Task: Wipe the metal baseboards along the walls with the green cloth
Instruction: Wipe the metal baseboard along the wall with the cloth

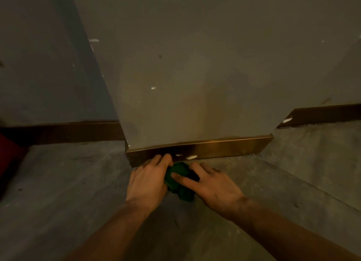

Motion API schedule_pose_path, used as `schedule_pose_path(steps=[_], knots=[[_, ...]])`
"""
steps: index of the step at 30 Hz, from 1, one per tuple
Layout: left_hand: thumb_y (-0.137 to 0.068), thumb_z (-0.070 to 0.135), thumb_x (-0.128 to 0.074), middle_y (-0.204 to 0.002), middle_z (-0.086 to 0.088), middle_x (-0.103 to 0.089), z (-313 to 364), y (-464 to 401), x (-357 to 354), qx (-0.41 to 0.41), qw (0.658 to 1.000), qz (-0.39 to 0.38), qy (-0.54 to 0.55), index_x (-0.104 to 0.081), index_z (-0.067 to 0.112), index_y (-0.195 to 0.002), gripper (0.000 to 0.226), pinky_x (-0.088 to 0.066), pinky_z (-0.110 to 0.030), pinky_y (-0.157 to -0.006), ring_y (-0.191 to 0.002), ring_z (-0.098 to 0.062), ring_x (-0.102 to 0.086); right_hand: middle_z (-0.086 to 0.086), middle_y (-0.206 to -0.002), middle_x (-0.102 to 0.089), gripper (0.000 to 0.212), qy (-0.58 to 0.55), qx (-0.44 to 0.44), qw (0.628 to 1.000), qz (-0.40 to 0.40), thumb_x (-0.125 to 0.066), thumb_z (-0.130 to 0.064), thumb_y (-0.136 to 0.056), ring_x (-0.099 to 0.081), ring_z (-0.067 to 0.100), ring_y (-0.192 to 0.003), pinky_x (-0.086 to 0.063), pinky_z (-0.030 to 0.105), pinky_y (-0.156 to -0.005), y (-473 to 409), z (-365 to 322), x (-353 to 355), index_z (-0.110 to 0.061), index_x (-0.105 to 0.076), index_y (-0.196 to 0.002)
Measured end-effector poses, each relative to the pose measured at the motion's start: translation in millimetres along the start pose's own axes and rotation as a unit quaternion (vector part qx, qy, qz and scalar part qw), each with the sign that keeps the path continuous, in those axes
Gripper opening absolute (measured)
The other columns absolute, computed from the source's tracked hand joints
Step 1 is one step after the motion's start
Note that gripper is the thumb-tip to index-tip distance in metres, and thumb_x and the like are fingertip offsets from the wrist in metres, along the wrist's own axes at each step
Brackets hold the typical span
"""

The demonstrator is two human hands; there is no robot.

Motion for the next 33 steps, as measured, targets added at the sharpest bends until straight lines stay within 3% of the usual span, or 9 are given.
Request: schedule_pose_path(steps=[3,6,9,11,15,19,24,33], knots=[[-0.080,0.028,-0.068,-0.109,0.010,-0.053,-16.6,10.5,-21.6,0.028,0.999,0.022,0.038,-0.043,0.038,-0.110,0.040,-0.052,-0.038,-0.075,-0.100,-0.018,-0.058,0.017,-0.134,-0.045,0.082,0.030,-0.005,1.000,0.000,-0.073,-0.019,-0.079,-0.051,0.037,-0.114,-0.056,0.044,-0.072,-10.6,3.8,-10.4,-0.032,-0.029,-0.147],[-0.083,0.053,-0.060,-0.130,0.005,-0.053,-30.9,29.9,-52.2,0.078,0.996,0.048,0.013,-0.041,0.031,-0.135,0.059,-0.047,-0.040,-0.099,-0.121,-0.018,-0.050,0.018,-0.134,-0.044,0.079,0.065,0.001,0.998,-0.002,-0.074,-0.020,-0.079,-0.051,0.038,-0.116,-0.056,0.044,-0.074,-24.1,5.9,-20.4,-0.027,-0.034,-0.147],[-0.080,0.086,-0.040,-0.159,-0.005,-0.033,-40.5,43.6,-83.0,0.133,0.990,0.035,-0.026,-0.025,0.018,-0.154,0.102,-0.030,-0.050,-0.119,-0.148,-0.023,-0.027,0.014,-0.125,-0.052,0.077,0.115,0.011,0.993,0.036,-0.078,-0.022,-0.074,-0.058,0.033,-0.104,-0.057,0.041,-0.068,-40.9,6.5,-25.1,-0.024,-0.045,-0.143],[-0.076,0.094,-0.031,-0.168,-0.009,-0.016,-42.7,47.0,-99.7,0.136,0.990,0.017,-0.043,-0.017,0.014,-0.158,0.115,-0.014,-0.052,-0.124,-0.155,-0.024,-0.005,0.011,-0.123,-0.054,0.076,0.138,0.031,0.989,0.044,-0.077,-0.029,-0.074,-0.060,0.031,-0.097,-0.056,0.040,-0.066,-52.3,5.2,-32.3,-0.022,-0.046,-0.144],[-0.079,0.091,-0.034,-0.168,-0.014,-0.016,-42.7,42.8,-112.2,0.135,0.988,0.016,-0.072,-0.023,0.011,-0.157,0.113,-0.014,-0.058,-0.123,-0.156,-0.028,-0.003,0.011,-0.124,-0.048,0.080,0.168,0.049,0.984,0.037,-0.072,-0.042,-0.078,-0.059,0.030,-0.088,-0.050,0.038,-0.058,-70.7,9.2,-44.8,-0.022,-0.039,-0.148],[-0.081,0.089,-0.035,-0.168,-0.013,-0.012,-44.6,43.2,-115.7,0.138,0.987,0.020,-0.075,-0.019,0.010,-0.158,0.112,-0.013,-0.057,-0.123,-0.156,-0.026,0.000,0.017,-0.127,-0.048,0.060,0.179,0.074,0.981,0.032,-0.037,-0.015,-0.090,-0.059,0.034,-0.082,-0.051,0.040,-0.053,-76.9,11.9,-53.2,-0.020,-0.033,-0.150],[-0.081,0.089,-0.034,-0.169,-0.012,-0.009,-43.5,44.0,-115.5,0.136,0.988,0.017,-0.077,-0.017,0.010,-0.159,0.112,-0.011,-0.057,-0.124,-0.156,-0.026,0.002,0.016,-0.120,-0.056,0.061,0.207,0.086,0.974,0.032,-0.021,-0.006,-0.089,-0.060,0.033,-0.074,-0.043,0.035,-0.044,-73.8,16.1,-48.9,-0.018,-0.042,-0.145],[-0.080,0.092,-0.031,-0.170,-0.010,-0.005,-42.9,45.4,-110.6,0.136,0.989,0.021,-0.062,-0.008,0.015,-0.160,0.114,-0.011,-0.057,-0.124,-0.156,-0.025,0.006,0.016,-0.123,-0.058,0.059,0.240,0.057,0.969,0.003,-0.050,-0.005,-0.085,-0.060,0.031,-0.072,-0.030,0.031,-0.043,-52.8,35.8,-40.4,-0.019,-0.048,-0.142]])
Point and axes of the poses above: each hand's wrist, its own y-axis away from the middle knuckle, its own x-axis out of the back of the hand, z = x × y, the point moved 2 cm from there along -y, towards the middle knuckle
